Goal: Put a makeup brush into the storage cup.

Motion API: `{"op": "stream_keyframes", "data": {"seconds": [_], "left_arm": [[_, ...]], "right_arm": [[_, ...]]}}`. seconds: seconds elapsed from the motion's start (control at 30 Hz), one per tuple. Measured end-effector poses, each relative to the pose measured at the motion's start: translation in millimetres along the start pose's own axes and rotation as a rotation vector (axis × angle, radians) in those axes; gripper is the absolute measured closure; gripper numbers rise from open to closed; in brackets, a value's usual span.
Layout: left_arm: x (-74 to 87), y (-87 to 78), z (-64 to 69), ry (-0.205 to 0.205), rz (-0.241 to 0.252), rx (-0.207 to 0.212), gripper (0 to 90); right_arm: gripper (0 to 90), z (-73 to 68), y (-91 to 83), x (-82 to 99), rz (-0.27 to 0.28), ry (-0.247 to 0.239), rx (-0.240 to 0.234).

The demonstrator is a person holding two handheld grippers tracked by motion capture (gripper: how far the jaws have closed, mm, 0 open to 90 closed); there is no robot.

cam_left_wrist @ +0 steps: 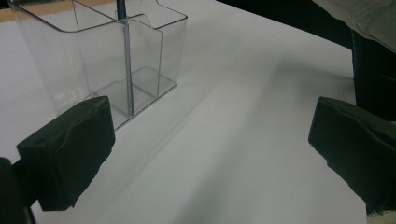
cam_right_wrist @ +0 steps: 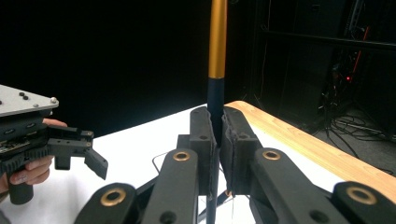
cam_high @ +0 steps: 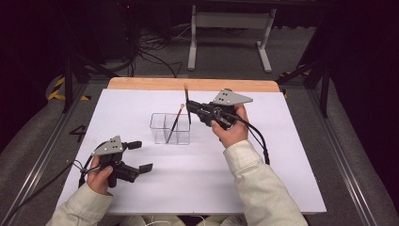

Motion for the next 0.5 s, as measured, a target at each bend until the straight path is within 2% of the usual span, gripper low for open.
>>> {"op": "stream_keyframes", "data": {"seconds": [0.5], "left_arm": [[0.4,-0.5,-0.1,0.005,-0.002,-0.003,1.3]], "right_arm": [[84.0,-1.6,23.7,5.1,0.014,0.028,0.000]]}}
Point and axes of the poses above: each handheld gripper's, and its own axes: y roughly forward along the jaws, x roughly out of its underside, z roughly to its right, the point moved 5 cm from there along y, roughly forward along the jaws, and after that the axes turned 5 degrees about y, right-handed, at the moved point
